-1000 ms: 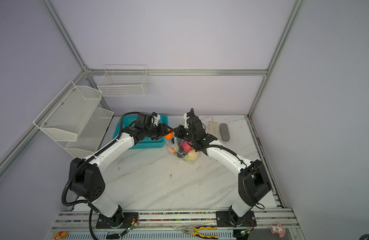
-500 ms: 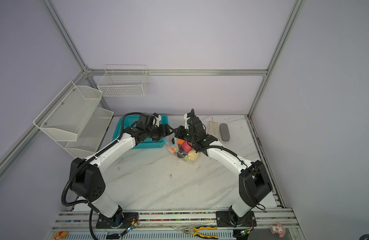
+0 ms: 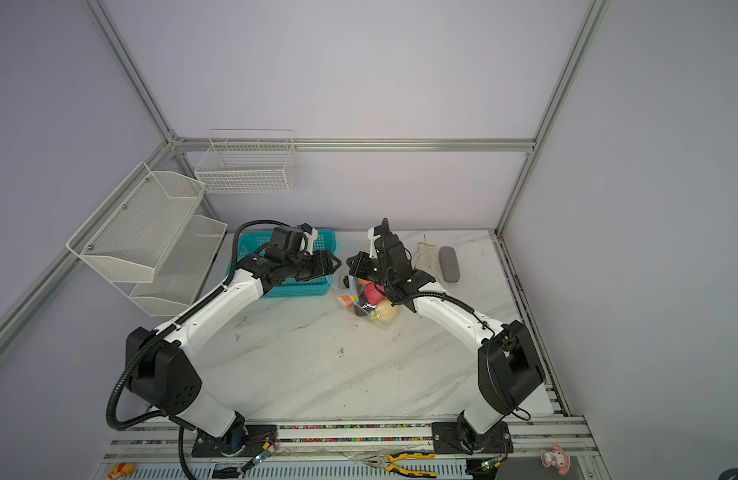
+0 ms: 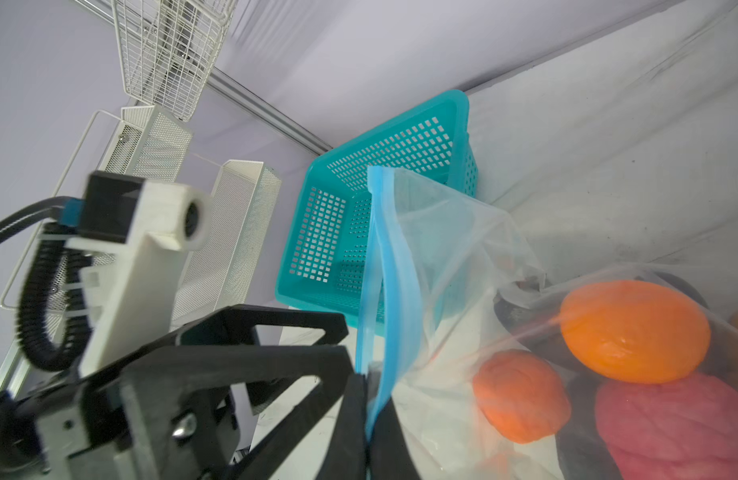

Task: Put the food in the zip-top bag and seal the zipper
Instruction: 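Lower the open left gripper onto the blue zipper lip nearest it, then close the left gripper on the bag's blue zipper lip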

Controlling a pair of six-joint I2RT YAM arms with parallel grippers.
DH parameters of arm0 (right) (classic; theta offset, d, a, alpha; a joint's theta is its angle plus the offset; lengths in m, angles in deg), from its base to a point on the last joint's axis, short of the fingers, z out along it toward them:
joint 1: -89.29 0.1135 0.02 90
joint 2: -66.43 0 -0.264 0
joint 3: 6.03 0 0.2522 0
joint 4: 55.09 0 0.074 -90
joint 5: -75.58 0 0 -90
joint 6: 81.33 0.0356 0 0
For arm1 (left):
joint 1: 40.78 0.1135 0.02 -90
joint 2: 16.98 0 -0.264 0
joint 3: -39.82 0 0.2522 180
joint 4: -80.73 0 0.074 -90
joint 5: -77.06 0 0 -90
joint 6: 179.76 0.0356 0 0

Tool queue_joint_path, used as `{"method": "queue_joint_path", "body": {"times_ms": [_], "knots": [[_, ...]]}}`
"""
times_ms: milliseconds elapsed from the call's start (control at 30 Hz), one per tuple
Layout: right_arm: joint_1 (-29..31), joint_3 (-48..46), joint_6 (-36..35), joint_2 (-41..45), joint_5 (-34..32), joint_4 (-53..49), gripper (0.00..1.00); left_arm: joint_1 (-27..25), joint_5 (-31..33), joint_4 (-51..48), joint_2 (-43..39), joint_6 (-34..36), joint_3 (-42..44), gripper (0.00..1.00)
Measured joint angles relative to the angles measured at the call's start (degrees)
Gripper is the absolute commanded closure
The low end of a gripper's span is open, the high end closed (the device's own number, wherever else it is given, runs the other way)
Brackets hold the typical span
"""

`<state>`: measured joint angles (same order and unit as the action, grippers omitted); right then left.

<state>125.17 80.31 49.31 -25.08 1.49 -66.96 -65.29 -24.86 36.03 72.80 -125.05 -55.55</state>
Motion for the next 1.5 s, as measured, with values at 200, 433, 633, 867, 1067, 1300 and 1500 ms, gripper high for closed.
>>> {"method": "queue_joint_path", "body": {"times_ms": [200,433,633,867,1067,1300,1500], "knots": [[0.0,-0.09,0.02,0.0,0.0,0.02,1.0,0.15,1.29,0.37,-1.75,3.17,0.09,0.48],[0.0,-0.09,0.02,0.0,0.0,0.02,1.0,1.4,0.28,0.31,2.29,4.92,0.09,0.51],[0.0,-0.09,0.02,0.0,0.0,0.02,1.0,2.05,-0.87,0.13,4.52,4.98,0.09,0.6],[0.0,-0.09,0.04,0.0,-0.02,0.0,1.0,2.25,-1.99,0.31,5.27,5.16,0.09,0.8],[0.0,-0.09,0.04,0.0,-0.02,0.0,1.0,2.25,-1.97,0.44,5.44,5.16,0.09,0.91],[0.0,-0.09,0.04,0.0,-0.04,0.0,1.0,2.27,-2.01,0.44,5.44,4.94,0.09,1.0],[0.0,-0.26,0.0,0.63,-0.44,-0.44,1.0,2.25,-2.82,0.42,5.42,4.76,0.09,1.0]]}}
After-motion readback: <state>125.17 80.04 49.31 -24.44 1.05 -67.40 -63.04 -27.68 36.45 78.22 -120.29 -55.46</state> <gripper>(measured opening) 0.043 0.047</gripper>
